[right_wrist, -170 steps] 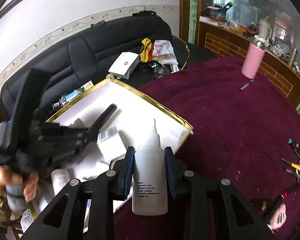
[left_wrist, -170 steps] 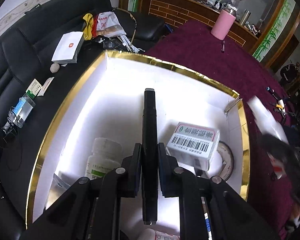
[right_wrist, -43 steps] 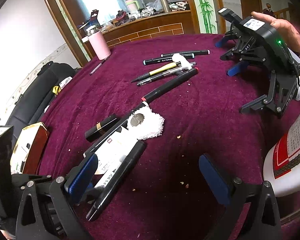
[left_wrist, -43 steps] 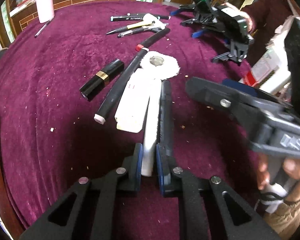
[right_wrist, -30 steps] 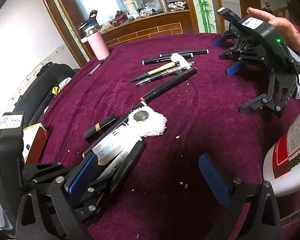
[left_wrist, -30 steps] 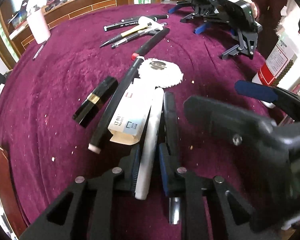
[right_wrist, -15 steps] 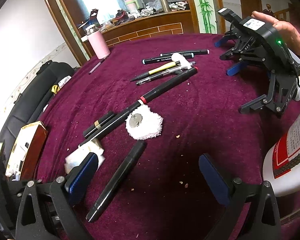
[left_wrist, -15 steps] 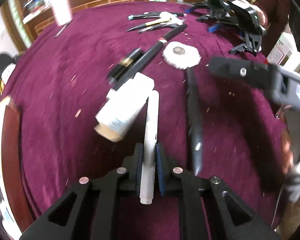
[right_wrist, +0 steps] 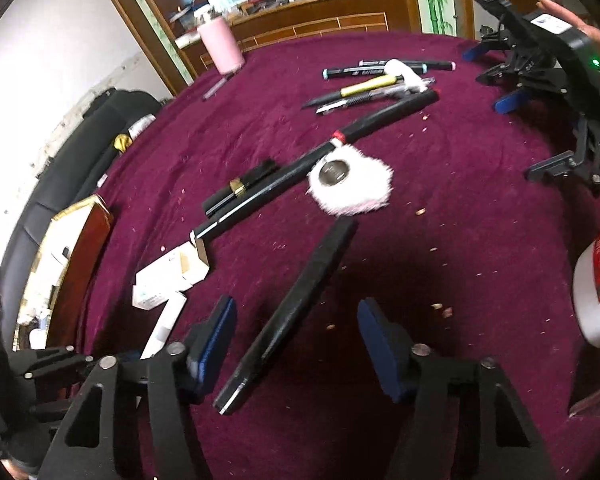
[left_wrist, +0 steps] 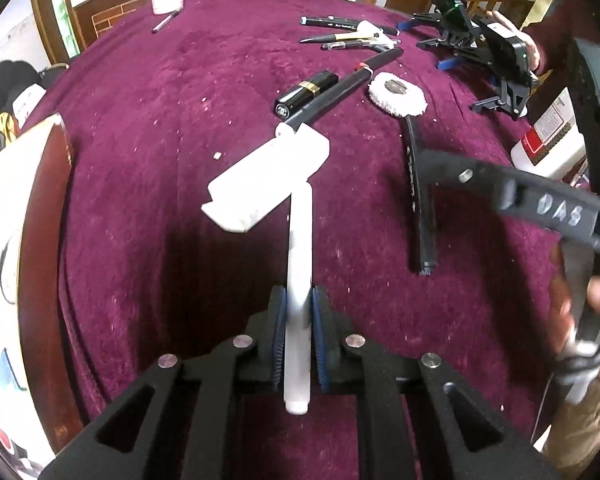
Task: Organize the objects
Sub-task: 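Grasp the black marker lying on the carpet with the right gripper, then carry the white tube and black marker over to the white tray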
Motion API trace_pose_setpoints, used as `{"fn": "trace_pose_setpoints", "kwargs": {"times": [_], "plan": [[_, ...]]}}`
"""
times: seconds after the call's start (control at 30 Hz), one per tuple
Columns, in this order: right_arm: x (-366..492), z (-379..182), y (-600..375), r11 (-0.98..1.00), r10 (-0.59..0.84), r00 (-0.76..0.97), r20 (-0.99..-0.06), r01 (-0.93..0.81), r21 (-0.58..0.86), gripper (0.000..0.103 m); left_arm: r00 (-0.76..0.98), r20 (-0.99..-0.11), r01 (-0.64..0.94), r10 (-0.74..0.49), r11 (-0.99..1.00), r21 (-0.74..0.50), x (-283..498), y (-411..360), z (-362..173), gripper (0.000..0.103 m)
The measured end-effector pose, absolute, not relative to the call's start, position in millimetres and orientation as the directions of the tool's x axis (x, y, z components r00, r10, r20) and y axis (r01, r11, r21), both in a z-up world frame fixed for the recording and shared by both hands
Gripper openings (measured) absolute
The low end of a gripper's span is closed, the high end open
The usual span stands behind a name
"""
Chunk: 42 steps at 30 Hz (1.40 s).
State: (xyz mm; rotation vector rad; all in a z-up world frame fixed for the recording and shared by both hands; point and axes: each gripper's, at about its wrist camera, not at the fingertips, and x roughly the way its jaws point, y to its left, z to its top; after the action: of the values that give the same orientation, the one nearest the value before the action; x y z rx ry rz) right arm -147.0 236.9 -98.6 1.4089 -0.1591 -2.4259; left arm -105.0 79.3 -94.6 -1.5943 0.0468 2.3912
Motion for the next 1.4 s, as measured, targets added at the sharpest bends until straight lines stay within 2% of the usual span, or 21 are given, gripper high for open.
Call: {"fn": "trace_pose_setpoints", "kwargs": {"times": [0.13, 0.17, 0.2, 0.23, 0.33, 0.47, 0.8, 1.4], "plan": [[-153, -108, 213, -0.971, -0.199, -0.485, -0.851, 0.215, 0.104, 0.057, -0.388, -0.908, -0.242, 0.158, -0.968, -0.065, -102, 86, -94, 0.012], [-151, -110, 206, -0.976, -0.143, -0.502, -0.853, 0.216, 0.036, 0.048, -0.402, -0.904, -0.251, 0.146, -0.967, -0.044, -99, 88, -95, 0.012], [-150, -111, 203, -0.976, -0.111, -0.518, -0.848, 0.219, -0.006, 0.046, -0.41, -0.901, -0.258, 0.138, -0.966, -0.03, -96, 89, -94, 0.012], [-148, -111, 202, -0.973, -0.119, -0.524, -0.843, 0.23, -0.006, 0.036, -0.416, -0.899, -0.267, 0.135, -0.964, -0.022, -94, 90, -94, 0.012], [-148, -111, 206, -0.972, -0.125, -0.532, -0.837, 0.234, -0.004, 0.016, -0.405, -0.9, -0.265, 0.161, -0.963, -0.053, -93, 84, -92, 0.012], [-144, -108, 217, -0.968, -0.187, -0.517, -0.835, 0.242, 0.068, 0.015, -0.425, -0.884, -0.257, 0.195, -0.962, -0.089, -88, 76, -85, 0.012], [-125, -84, 223, -0.957, -0.26, -0.569, -0.781, 0.259, 0.13, 0.015, -0.479, -0.839, -0.24, 0.257, -0.958, -0.157, -79, 66, -57, 0.012], [-110, -76, 212, -0.95, -0.279, -0.58, -0.765, 0.281, 0.134, 0.015, -0.547, -0.797, -0.174, 0.255, -0.966, -0.19, -63, 32, -33, 0.012]]}}
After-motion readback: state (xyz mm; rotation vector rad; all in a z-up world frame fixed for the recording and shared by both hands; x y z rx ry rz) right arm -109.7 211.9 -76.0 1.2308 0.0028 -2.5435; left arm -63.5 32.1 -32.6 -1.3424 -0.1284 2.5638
